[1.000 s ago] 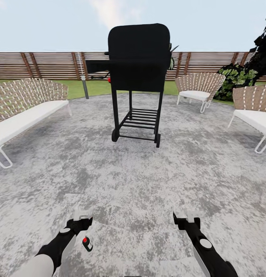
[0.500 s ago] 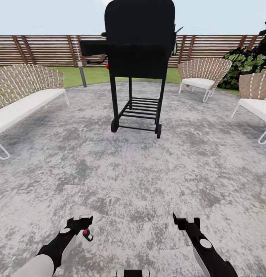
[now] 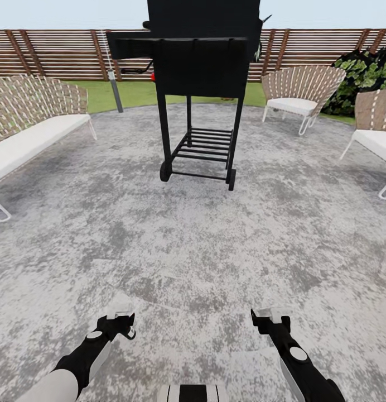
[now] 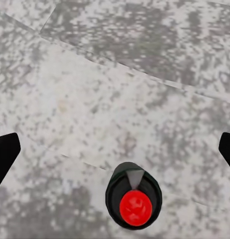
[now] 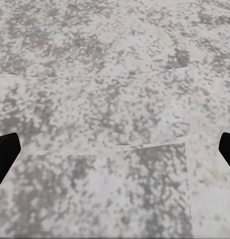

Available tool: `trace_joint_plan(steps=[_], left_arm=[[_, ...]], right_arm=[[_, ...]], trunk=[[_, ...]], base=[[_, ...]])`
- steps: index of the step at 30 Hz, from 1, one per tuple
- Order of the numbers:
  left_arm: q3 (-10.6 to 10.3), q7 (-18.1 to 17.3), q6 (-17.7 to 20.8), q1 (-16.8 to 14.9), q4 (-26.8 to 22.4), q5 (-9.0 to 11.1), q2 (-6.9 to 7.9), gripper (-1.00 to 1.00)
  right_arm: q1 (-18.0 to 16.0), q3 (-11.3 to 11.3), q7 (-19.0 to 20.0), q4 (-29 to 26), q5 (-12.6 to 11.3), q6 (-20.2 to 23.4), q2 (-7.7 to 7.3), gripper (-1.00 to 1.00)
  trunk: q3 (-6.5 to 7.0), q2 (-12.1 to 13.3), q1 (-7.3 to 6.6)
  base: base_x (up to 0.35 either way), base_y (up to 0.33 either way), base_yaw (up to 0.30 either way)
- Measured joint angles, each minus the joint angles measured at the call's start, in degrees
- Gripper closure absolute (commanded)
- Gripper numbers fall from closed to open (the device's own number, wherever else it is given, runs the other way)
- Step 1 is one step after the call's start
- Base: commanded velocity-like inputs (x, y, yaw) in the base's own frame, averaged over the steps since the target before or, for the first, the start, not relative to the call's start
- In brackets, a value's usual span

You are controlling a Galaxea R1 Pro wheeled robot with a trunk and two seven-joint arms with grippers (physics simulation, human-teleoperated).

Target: In the garden, pick up the pesticide atomizer on the floor and spray pesticide onto both trees until each tree trunk is fully covered.

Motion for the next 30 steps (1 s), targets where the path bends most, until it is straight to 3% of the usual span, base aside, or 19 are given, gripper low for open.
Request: trace_joint_plan(steps=[18, 30], left_arm=[[0.0, 0.0, -0.1, 0.1, -0.1, -0.1, 0.22, -1.0], [0.0, 0.0, -0.2, 0.1, -0.1, -0.1, 0.36, -1.0]], right_arm=[[0.0, 0.0, -0.1, -0.1, 0.0, 0.0, 0.0, -1.0], [0.0, 0.0, -0.1, -0.1, 0.0, 0.0, 0.0, -1.0]], trunk=[[-0.2, 0.0, 0.0], [-0.2, 0.0, 0.0]], base=[[-0.07, 0.0, -0.003], [-0.001, 0.0, -0.14]])
